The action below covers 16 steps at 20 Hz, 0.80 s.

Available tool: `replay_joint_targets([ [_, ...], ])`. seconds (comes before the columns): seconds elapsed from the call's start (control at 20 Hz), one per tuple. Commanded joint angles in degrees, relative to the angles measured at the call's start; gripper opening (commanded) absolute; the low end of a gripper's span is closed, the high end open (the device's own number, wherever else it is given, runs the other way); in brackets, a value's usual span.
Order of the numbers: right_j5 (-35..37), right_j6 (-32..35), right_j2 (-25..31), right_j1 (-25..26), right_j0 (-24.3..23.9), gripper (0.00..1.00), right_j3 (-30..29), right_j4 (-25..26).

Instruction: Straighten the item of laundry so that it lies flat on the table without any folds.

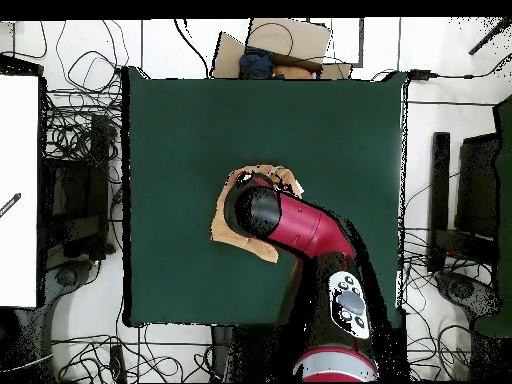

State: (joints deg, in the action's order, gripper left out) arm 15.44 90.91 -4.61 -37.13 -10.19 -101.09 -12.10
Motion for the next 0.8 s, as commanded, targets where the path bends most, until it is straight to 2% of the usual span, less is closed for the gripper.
replay_joint_targets([
  [0.05, 4.88, 7.84, 0.19, 1.15, -0.11, 0.0, 0.19, 1.55],
  [0.8, 8.08, 7.81, -1.76, -2.49, 1.78, 0.0, -1.84, 2.52],
])
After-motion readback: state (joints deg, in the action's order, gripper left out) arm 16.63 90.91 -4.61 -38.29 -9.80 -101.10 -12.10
